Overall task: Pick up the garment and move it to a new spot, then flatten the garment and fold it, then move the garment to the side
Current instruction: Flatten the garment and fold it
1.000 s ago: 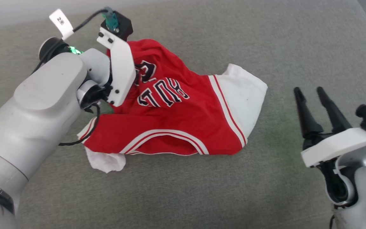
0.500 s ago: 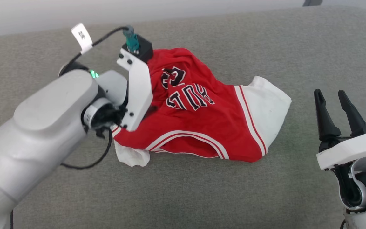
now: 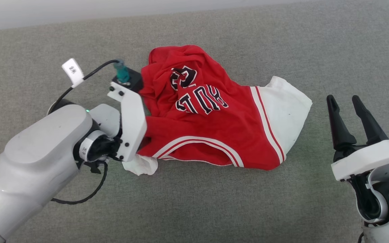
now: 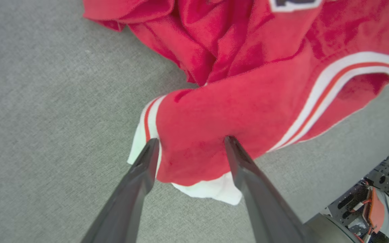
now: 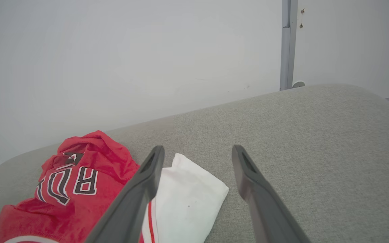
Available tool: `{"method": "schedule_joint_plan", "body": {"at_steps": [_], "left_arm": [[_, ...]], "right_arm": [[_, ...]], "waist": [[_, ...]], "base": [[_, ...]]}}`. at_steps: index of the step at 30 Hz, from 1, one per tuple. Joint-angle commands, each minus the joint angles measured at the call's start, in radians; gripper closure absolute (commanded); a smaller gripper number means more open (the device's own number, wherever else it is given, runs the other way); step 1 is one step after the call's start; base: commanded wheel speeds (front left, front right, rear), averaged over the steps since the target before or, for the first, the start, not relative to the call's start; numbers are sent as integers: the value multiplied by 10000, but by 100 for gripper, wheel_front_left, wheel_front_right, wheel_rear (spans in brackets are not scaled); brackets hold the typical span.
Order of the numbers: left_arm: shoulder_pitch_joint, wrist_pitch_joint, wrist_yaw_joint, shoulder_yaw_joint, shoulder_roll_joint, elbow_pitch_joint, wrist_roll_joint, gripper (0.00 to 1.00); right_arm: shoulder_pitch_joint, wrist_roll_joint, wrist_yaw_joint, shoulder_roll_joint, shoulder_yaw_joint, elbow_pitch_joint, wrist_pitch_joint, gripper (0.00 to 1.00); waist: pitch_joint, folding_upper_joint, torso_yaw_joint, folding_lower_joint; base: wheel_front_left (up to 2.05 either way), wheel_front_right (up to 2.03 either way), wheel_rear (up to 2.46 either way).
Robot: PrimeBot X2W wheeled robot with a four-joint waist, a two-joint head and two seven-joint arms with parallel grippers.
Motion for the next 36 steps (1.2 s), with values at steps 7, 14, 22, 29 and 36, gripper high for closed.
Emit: {"method": "schedule_joint_plan", "body": {"at_steps": [7,14,22,29,36], "left_arm": [[303,-587,-708,173,-382,842,-230,100],[130,-829,-993,310,-927,598,-442,100],[454,-790,-1205,42,-1764,-572,-602,100],[983,-303,-1099,-381,-1805,-1195,-435,48],[711,-119,-590,172,-1156,-1407,-837,0]], "right_arm": [[56,17,-3,-99,34,126,-81,0],[170,-82,-3,-80,-13,118,-13,0],[309,-176,-3,-26,-37,-15,82,0],[315,-136,-3,45,28,-26,84,0],[192,-81,-2,21,-6,9,-7,0]], "waist": [[-87,0,36,0],[-285,0,158,0],[-428,0,217,0],[-346,0,206,0],[-323,0,296,0]], "base": [[0,0,0],[0,0,0],[0,0,0],[0,0,0],[0,0,0]]}}
